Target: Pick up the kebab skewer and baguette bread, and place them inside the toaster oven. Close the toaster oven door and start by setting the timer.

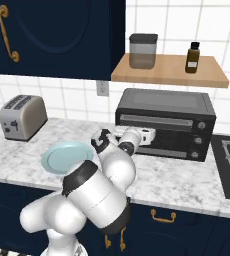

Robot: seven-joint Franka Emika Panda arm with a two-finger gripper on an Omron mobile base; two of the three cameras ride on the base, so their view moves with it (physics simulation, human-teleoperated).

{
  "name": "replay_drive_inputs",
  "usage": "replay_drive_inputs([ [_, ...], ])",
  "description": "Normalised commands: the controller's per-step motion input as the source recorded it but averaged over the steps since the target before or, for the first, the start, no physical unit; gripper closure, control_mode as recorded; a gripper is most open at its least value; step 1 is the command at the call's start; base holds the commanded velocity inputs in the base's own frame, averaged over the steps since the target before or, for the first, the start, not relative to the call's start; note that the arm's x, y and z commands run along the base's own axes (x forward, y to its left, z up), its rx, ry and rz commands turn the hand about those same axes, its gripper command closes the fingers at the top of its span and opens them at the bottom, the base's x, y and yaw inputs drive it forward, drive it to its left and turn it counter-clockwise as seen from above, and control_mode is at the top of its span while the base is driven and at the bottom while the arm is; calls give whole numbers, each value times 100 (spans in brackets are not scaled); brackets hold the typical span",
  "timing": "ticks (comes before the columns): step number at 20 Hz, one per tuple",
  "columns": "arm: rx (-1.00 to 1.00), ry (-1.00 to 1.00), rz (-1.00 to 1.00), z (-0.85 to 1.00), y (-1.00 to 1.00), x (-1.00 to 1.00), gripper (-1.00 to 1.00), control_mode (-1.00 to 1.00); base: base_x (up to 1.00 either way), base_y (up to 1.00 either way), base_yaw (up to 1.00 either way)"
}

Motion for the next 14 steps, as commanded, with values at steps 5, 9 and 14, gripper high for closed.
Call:
replay_drive_inputs([
  [5, 0, 0, 0, 2, 0, 36, -100, -100, 0, 0, 0],
  [9, 0, 0, 0, 0, -8, 0, -100, -100, 0, 0, 0],
  [14, 0, 7, 0, 18, -7, -25, -100, -100, 0, 0, 0],
])
